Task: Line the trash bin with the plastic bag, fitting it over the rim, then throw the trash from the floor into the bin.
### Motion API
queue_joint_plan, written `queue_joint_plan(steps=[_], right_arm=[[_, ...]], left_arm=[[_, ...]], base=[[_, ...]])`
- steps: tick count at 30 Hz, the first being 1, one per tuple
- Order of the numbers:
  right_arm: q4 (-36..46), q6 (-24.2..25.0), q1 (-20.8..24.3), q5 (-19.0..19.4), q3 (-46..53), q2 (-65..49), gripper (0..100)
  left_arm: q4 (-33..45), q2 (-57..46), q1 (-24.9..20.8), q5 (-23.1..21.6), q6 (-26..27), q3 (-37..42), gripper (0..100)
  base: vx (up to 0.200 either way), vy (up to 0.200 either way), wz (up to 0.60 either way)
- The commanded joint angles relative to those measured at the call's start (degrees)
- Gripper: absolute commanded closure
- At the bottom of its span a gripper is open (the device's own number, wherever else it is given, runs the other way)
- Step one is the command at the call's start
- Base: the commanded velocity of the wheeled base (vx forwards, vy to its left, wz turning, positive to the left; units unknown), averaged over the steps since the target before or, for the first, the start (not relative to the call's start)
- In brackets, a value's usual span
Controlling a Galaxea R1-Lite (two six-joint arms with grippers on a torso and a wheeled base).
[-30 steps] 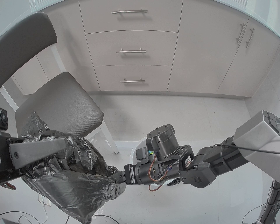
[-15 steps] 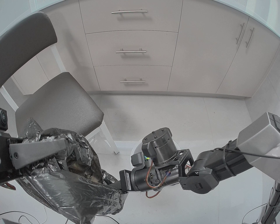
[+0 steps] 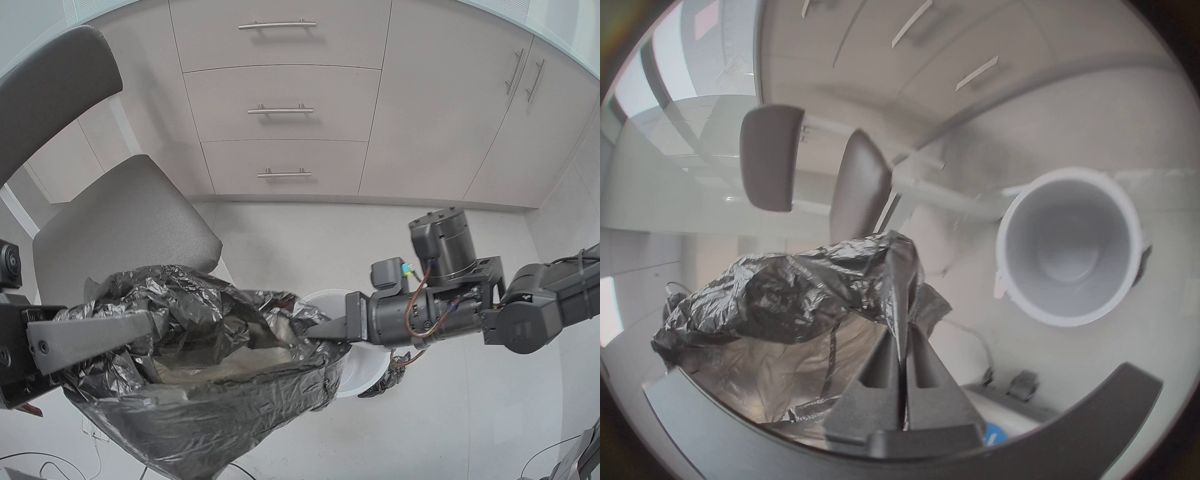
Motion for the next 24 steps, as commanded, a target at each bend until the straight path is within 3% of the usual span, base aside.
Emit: queue_joint_plan(steps=[1, 4, 9, 11, 12, 17, 24], right_arm=[[2.9, -7.0, -2.4, -13.6, 2.9, -9.6, 100], [4.9, -11.1, -1.4, -23.6, 3.7, -12.0, 100], [6.3, -15.1, 1.5, -33.7, 5.6, -15.1, 100], [6.8, -16.6, 1.5, -36.0, 5.6, -15.4, 100], [8.1, -18.7, 1.5, -39.3, 5.5, -16.0, 100], [9.3, -19.9, 1.4, -41.5, 7.1, -19.7, 100], [9.3, -22.7, 1.0, -42.7, 7.7, -24.4, 100]], left_arm=[[-1.1, 1.4, -1.4, 1.1, 3.2, 1.3, 100], [-0.7, 3.2, -3.7, 7.0, 8.0, 1.7, 100], [-1.6, 8.2, -12.7, 21.2, 16.5, 3.5, 100], [-1.9, 9.1, -13.7, 22.6, 17.2, 3.6, 100], [-3.2, 10.0, -14.7, 23.4, 17.2, 3.6, 100], [-10.2, 13.9, -16.4, 23.4, 16.3, 3.3, 100], [-24.0, 24.4, -19.8, 23.3, 9.3, 2.4, 100]], base=[[0.0, 0.0, 0.0], [0.0, 0.0, 0.0], [0.0, 0.0, 0.0], [0.0, 0.0, 0.0], [0.0, 0.0, 0.0], [0.0, 0.0, 0.0], [0.0, 0.0, 0.0]])
